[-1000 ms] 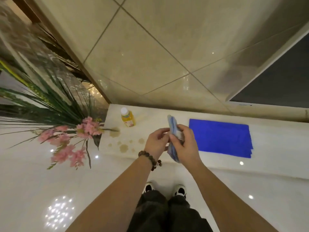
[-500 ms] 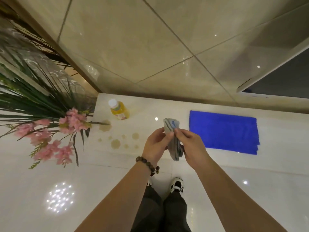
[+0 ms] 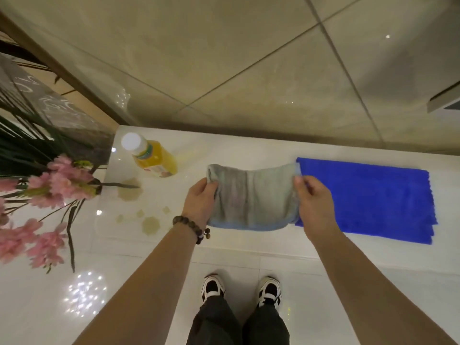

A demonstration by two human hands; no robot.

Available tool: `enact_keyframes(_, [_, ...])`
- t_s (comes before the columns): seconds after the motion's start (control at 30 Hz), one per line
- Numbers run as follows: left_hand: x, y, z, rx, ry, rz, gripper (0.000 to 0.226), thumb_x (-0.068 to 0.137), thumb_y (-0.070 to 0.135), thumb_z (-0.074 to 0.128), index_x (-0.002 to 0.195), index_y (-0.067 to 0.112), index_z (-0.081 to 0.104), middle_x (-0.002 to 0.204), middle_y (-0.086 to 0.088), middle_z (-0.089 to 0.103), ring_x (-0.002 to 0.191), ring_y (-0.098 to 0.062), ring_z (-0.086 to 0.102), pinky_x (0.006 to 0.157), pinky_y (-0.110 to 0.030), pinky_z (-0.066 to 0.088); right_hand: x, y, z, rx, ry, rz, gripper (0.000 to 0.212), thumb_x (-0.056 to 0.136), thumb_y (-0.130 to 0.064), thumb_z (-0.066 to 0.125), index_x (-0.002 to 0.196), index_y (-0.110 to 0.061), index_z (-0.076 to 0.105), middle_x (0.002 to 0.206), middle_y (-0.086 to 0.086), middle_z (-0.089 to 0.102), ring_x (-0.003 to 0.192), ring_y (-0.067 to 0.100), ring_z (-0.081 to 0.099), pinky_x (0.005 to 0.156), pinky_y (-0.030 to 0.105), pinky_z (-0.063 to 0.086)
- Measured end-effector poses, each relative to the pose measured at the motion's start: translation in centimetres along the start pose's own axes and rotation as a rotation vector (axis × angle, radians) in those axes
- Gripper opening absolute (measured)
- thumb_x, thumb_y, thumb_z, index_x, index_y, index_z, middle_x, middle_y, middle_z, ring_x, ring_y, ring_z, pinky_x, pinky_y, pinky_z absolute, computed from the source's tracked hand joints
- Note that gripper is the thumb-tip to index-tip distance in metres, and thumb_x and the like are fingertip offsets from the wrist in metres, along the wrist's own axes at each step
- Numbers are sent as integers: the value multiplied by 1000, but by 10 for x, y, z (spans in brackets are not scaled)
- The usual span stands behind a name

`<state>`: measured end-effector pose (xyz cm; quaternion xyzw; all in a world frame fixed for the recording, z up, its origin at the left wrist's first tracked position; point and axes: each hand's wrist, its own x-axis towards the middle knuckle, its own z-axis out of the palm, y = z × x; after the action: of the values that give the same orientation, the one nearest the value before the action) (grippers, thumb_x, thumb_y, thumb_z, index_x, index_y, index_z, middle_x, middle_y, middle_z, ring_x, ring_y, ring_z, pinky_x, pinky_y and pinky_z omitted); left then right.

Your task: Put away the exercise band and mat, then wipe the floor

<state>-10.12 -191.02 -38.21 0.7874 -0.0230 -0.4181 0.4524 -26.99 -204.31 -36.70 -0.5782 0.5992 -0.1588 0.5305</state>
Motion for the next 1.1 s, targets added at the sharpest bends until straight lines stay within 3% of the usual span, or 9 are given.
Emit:
enact_keyframes(0.1, [31, -20, 1, 160, 53, 74, 30, 96, 24, 49, 81, -1, 56, 72, -8, 56, 68, -20, 50, 66, -33, 40, 25, 30, 4, -185, 41, -54, 24, 96, -30, 50, 89, -9, 59, 72, -1, 54, 71, 16, 49, 58, 23, 38])
enact_keyframes(0.2, [41, -36, 2, 325, 141, 159, 24, 96, 23, 52, 113, 10, 61, 100, -3, 64, 92, -21, 59, 81, -32, 47, 35, 53, 10, -398, 72, -100, 24, 94, -24, 54, 115, -11, 57, 104, 5, 59, 95, 22, 51, 68, 20, 35])
enact_keyframes(0.33, [38, -59, -1, 724, 262, 616, 32, 90, 12, 56, 120, 3, 58, 124, -16, 56, 117, -33, 49, 99, -46, 44, 24, 68, 20, -750, 141, -463, 41, 93, -26, 54, 130, -9, 50, 140, 16, 41, 128, 35, 35, 104, 46, 36])
enact_keyframes(0.43, [37, -77, 12, 993, 95, 822, 41, 90, 22, 40, 122, 3, 58, 133, -21, 53, 128, -38, 45, 107, -50, 37, 12, 81, 46, -936, -64, -587, 53, 96, -40, 31, 142, -14, 36, 153, 15, 26, 143, 34, 17, 114, 52, 23])
enact_keyframes(0.53, [50, -92, 19, 1227, -55, 742, 68, 93, 48, 22, 152, 14, 17, 160, -12, 8, 147, -30, 4, 118, -43, 7, 13, 102, 70, -1120, -189, -586, 68, 94, -59, 20, 152, -24, 9, 159, 11, 2, 145, 32, -7, 116, 56, 4])
enact_keyframes(0.6, [59, -102, 19, 1314, -75, 668, 79, 89, 65, 9, 152, 19, -4, 158, -7, -15, 146, -24, -15, 118, -40, -5, 19, 113, 73, -1176, -203, -547, 74, 91, -68, 15, 151, -28, -1, 159, 11, -8, 144, 34, -14, 114, 59, 0])
enact_keyframes(0.77, [58, -109, 33, 1370, 44, 573, 84, 90, 68, 0, 152, 12, 4, 159, -17, 1, 147, -29, -2, 118, -46, 3, 32, 119, 69, -1221, -165, -546, 78, 88, -74, 9, 151, -30, -2, 159, 11, -8, 145, 33, -12, 115, 58, 3])
enact_keyframes(0.9, [57, -94, 41, 1415, 63, 483, 86, 81, 68, -18, 147, 13, -20, 158, -16, -17, 145, -30, -17, 117, -48, -10, 41, 111, 71, -1221, -160, -525, 76, 89, -72, 7, 151, -30, -5, 159, 11, -9, 145, 32, -12, 115, 57, 3])
enact_keyframes(1.1, [56, -72, 53, 1319, 73, 594, 72, 94, 57, 9, 151, 18, -12, 158, -16, -14, 146, -29, -17, 117, -46, -11, 42, 89, 77, -1228, -198, -624, 62, 97, -45, 16, 151, -21, -4, 159, 9, -7, 144, 30, -13, 116, 52, -5])
